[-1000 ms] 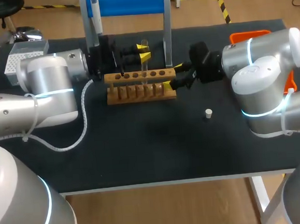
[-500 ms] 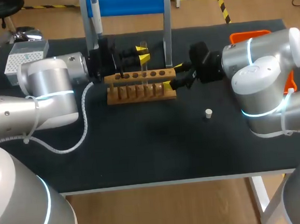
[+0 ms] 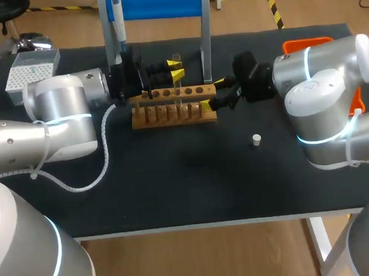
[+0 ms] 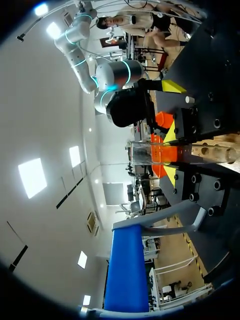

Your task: Invert the test tube, pick up the pipette, mount the tip to pipette, aspirate from beaker and dispense into the tube, eject the tip, return the pipette, and cap with the stopper.

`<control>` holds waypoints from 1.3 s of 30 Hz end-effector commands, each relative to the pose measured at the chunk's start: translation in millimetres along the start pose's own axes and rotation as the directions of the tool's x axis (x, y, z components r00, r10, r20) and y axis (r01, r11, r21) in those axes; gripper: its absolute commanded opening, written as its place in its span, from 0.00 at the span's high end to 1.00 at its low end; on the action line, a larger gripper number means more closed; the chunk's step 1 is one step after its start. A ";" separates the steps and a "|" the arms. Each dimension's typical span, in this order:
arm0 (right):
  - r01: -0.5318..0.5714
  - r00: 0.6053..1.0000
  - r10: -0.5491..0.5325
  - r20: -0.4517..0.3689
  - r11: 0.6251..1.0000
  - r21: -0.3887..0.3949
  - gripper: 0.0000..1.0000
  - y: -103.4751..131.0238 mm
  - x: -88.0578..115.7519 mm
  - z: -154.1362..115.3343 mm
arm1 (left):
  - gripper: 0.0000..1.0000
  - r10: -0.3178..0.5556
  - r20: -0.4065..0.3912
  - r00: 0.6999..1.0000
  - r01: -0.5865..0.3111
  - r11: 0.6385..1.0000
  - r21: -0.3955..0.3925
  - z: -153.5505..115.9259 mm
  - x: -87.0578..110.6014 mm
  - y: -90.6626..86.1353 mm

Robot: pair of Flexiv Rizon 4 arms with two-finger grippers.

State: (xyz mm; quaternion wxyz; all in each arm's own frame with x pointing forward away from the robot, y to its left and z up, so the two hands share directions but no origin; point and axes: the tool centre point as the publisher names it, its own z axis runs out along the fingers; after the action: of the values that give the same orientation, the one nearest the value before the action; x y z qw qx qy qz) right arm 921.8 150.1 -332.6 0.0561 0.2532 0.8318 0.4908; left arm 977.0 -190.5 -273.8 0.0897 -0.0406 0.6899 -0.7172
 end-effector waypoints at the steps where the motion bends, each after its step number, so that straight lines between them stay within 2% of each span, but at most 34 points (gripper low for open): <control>1: 0.000 1.000 0.000 0.000 1.000 0.000 0.00 -0.2 0.1 -0.1 | 1.00 -0.001 -0.004 1.000 0.001 1.000 0.007 1.3 -1.8 5.3; 13: 0.000 1.000 0.000 0.000 1.000 0.000 0.00 -0.2 0.1 -0.1 | 1.00 -0.006 0.003 1.000 0.005 1.000 0.005 -1.1 -1.6 11.4; 14: 0.000 1.000 0.000 0.000 1.000 0.000 0.00 -0.2 0.1 -0.1 | 0.79 -0.006 0.004 1.000 0.006 1.000 0.004 -1.3 -1.6 11.5; 15: 0.000 1.000 0.000 0.000 1.000 0.000 0.00 -0.2 0.1 -0.1 | 0.18 -0.007 0.007 1.000 0.007 1.000 0.000 -1.8 -1.5 11.5; 16: 0.000 1.000 0.000 0.000 1.000 0.000 0.00 -0.2 0.1 -0.1 | 0.00 -0.009 0.012 1.000 0.009 1.000 -0.005 -2.8 -1.5 11.4; 19: 0.000 1.000 0.000 0.000 1.000 0.000 0.00 -0.2 0.1 -0.1 | 0.00 -0.006 0.007 1.000 0.006 1.000 -0.019 -5.6 -0.5 8.0; 25: 0.000 1.000 0.000 0.000 1.000 0.000 0.00 -0.2 0.1 -0.1 | 0.00 0.033 -0.024 0.999 -0.035 0.998 -0.056 -20.9 4.9 -11.3; 30: 0.000 1.000 0.000 0.000 1.000 0.000 0.00 -0.2 0.1 -0.1 | 0.00 0.043 -0.007 0.999 -0.043 0.993 -0.110 -46.4 3.9 -20.5; 39: 0.000 1.000 0.000 0.000 1.000 0.000 0.00 -0.2 0.1 -0.1 | 0.00 0.032 0.051 0.998 -0.022 0.981 -0.192 -103.3 -7.5 -25.5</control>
State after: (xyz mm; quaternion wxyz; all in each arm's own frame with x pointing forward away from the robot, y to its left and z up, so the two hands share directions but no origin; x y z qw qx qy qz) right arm 921.8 150.0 -332.5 0.0561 0.2532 0.8318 0.4908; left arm 976.3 -108.4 -263.4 0.1143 -0.0547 0.7447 -0.6553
